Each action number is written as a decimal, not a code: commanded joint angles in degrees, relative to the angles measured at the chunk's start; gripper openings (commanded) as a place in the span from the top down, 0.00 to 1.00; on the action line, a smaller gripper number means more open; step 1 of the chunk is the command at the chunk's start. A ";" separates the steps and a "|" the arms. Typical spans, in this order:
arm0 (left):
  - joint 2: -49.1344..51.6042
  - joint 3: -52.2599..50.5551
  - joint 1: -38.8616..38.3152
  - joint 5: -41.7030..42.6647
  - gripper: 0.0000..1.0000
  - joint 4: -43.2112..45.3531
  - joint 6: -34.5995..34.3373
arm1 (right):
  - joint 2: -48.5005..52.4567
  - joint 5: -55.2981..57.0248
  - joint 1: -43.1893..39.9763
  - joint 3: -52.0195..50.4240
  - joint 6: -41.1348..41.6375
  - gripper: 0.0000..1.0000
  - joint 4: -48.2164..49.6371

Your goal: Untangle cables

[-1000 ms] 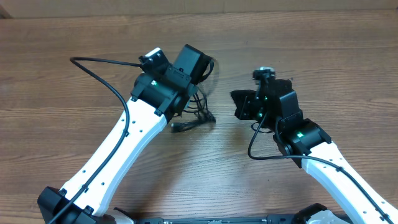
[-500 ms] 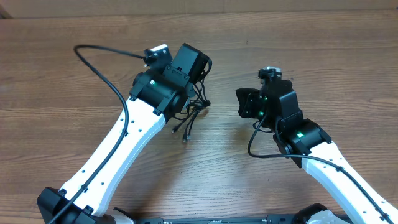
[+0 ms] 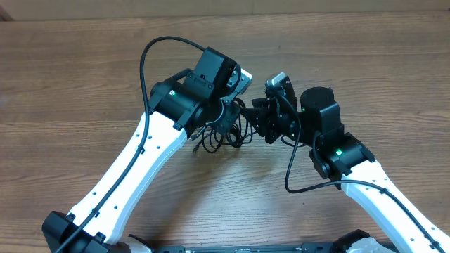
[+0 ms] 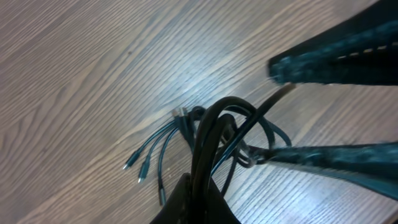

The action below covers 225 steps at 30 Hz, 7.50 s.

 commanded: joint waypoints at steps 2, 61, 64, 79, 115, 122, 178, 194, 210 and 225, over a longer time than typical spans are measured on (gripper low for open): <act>-0.66 0.81 0.22 3.63 0.96 0.76 2.95 | -0.24 -1.11 -0.09 0.87 -1.27 0.61 -0.74; -0.66 0.81 2.47 -7.78 0.96 4.83 -30.38 | 0.26 -3.93 -0.07 0.85 37.73 0.39 -13.86; -0.66 0.81 2.47 -2.14 0.96 6.16 -31.36 | 1.38 -4.15 0.00 0.85 43.87 0.39 -12.76; -0.66 0.81 2.19 4.04 0.96 7.28 -31.39 | 12.22 -4.50 0.04 0.85 48.78 0.64 -3.28; -0.66 0.81 2.60 -16.09 0.96 0.31 -34.10 | 10.71 -12.48 -16.37 0.87 44.98 0.11 -4.39; -0.70 1.25 2.75 -11.45 0.96 0.98 -37.03 | 10.71 -12.52 -16.20 0.87 32.09 0.09 -10.86; -0.79 26.73 11.65 33.64 0.96 -13.81 -34.29 | 11.10 -15.39 -4.87 0.87 -22.25 0.96 -1.03; -0.76 26.73 11.63 30.36 0.96 -12.74 -34.80 | 11.10 -19.67 -4.87 0.87 -21.99 0.54 -1.55; -0.66 26.67 10.58 33.73 0.96 -12.92 -38.12 | 11.10 -20.11 -4.83 0.87 -22.03 0.43 -0.28; -0.66 26.67 6.08 38.58 0.96 -12.74 -34.69 | 11.10 -19.54 -4.83 0.87 -22.03 0.48 2.80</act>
